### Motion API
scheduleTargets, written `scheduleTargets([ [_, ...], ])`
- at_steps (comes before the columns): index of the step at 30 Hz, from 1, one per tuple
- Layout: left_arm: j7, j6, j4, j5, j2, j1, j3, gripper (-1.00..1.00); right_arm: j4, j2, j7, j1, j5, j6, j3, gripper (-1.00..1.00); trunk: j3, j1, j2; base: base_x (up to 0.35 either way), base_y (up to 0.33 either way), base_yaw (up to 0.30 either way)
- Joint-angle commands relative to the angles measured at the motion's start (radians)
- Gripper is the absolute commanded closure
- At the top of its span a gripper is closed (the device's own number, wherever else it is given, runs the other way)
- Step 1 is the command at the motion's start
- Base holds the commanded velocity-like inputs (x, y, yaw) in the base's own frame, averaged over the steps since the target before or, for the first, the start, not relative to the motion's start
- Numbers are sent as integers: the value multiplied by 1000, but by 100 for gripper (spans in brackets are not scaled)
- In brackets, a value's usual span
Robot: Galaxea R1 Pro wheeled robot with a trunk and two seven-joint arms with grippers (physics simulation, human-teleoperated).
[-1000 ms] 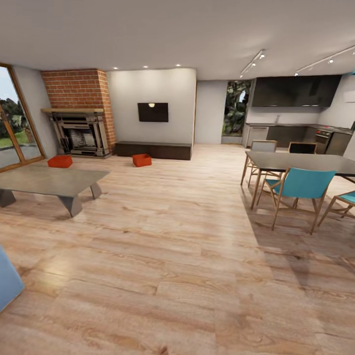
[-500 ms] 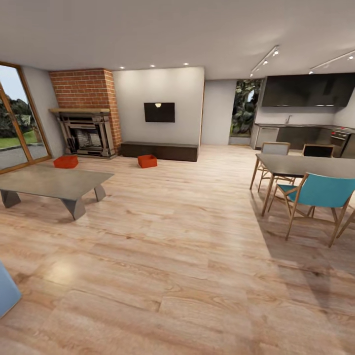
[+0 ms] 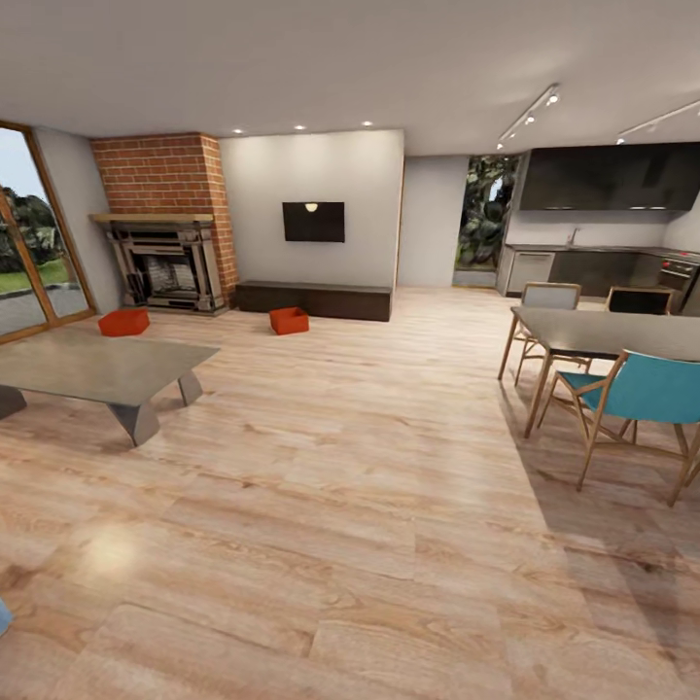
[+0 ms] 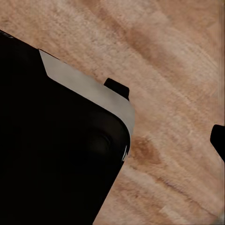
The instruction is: Move the two storage containers from the living room to the garage. In the garage, place one container on the floor and stack the other container on top of it (either order is fine).
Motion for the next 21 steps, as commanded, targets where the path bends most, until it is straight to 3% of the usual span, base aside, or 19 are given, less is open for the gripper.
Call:
scheduleTargets([
  [1, 0, -3, 0, 4, 0, 0, 1, -100, 0, 1, -2, 0, -10, -2, 9, -100, -1, 1, 0, 322, 0, 0],
  [21, 1, 2, 0, 6, 0, 0, 1, -100, 0, 6, -2, 0, -9, -2, 9, -100, -1, 1, 0, 322, 0, 0],
])
